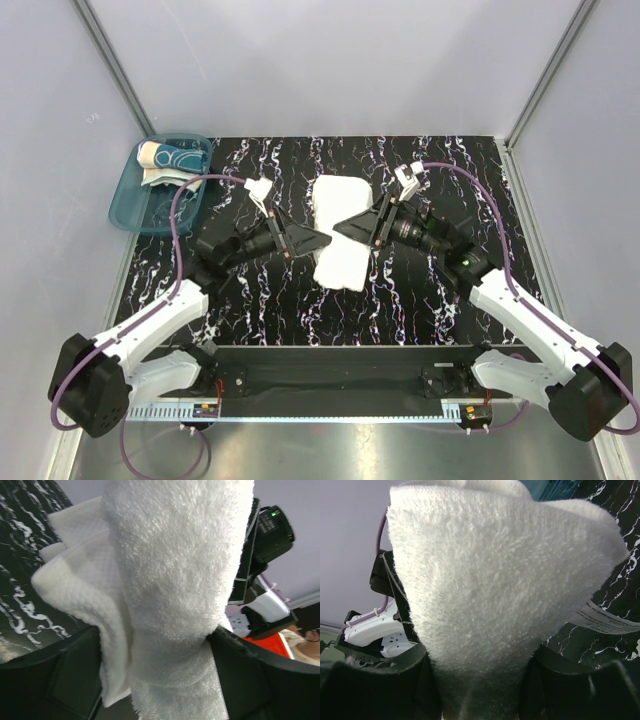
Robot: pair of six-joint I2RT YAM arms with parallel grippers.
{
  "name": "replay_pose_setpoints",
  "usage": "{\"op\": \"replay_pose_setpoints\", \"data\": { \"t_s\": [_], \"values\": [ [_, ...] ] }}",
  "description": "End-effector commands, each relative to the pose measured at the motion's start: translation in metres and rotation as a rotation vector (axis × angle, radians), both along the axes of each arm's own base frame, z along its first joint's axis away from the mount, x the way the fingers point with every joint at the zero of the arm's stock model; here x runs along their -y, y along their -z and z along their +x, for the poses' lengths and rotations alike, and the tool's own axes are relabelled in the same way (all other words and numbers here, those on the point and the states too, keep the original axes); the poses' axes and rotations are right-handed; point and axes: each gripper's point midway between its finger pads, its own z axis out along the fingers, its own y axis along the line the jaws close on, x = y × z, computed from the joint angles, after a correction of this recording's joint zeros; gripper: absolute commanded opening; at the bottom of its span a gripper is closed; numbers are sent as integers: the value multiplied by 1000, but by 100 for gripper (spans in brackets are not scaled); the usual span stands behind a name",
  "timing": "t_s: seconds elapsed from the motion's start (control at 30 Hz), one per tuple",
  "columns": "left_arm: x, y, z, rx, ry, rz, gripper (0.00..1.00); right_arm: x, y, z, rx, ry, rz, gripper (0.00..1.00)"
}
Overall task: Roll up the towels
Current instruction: Place the rolled towel into the container
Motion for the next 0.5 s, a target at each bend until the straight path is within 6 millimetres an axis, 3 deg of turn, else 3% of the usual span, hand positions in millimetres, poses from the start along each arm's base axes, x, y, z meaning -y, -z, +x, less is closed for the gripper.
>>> {"op": "replay_pose_setpoints", "data": {
  "t_s": [0.0, 0.07, 0.1, 0.17, 0.2, 0.33, 0.47],
  "values": [
    [6, -40, -25, 98, 127, -143, 79, -5, -35, -11, 115, -24, 83, 45],
    [7, -39, -25, 97, 128, -134, 68, -5, -37, -11, 117, -24, 91, 46],
    [7, -39, -25, 99, 126, -130, 56, -5, -38, -11, 118, -27, 91, 46],
    [7, -38, -23, 102, 118, -114, 42, -5, -36, -11, 114, -27, 86, 46],
    [7, -36, -22, 101, 115, -108, 28, -5, -36, -11, 114, -29, 88, 46],
    [7, -30, -20, 91, 105, -79, 0, -5, -31, -11, 99, -27, 85, 48],
    [4, -26, -16, 91, 62, -56, 0, 0, -30, -9, 91, 4, 48, 81]
  ]
}}
